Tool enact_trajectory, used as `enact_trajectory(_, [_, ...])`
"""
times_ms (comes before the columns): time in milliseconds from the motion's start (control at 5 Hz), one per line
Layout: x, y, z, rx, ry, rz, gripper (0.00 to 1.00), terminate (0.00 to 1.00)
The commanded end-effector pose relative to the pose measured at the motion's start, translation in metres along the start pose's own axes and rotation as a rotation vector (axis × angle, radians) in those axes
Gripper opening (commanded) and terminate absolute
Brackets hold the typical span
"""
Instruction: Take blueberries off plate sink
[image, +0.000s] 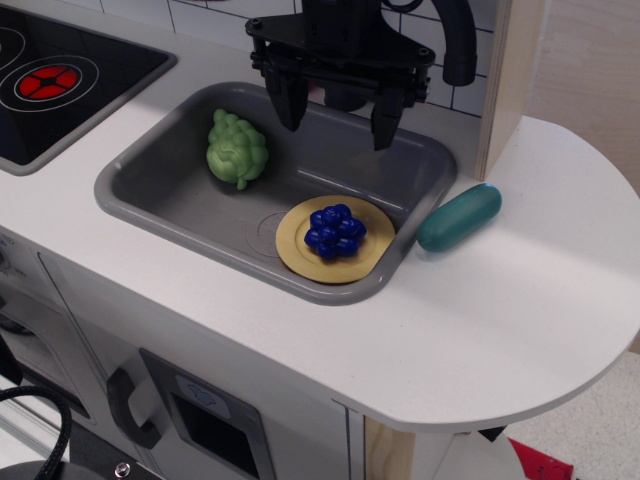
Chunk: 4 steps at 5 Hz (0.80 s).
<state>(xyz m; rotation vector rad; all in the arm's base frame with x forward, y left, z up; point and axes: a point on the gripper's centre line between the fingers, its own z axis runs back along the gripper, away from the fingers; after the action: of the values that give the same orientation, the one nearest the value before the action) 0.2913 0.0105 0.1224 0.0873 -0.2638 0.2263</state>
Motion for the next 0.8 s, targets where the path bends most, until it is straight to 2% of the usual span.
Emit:
enact_trajectory(0, [0.000,0.000,0.000,0.000,0.000,0.000,1.00,0.00])
enact_trajectory(200, [0.005,0.016,-0.018,0.014,0.005,0.043,1.00,0.00])
enact_trajectory(400, [0.016,0.031,-0.035,0.061,-0.067,0.079,1.00,0.00])
enact_trajectory(600, [0.015,0.031,-0.059,0.085,-0.068,0.075,1.00,0.00])
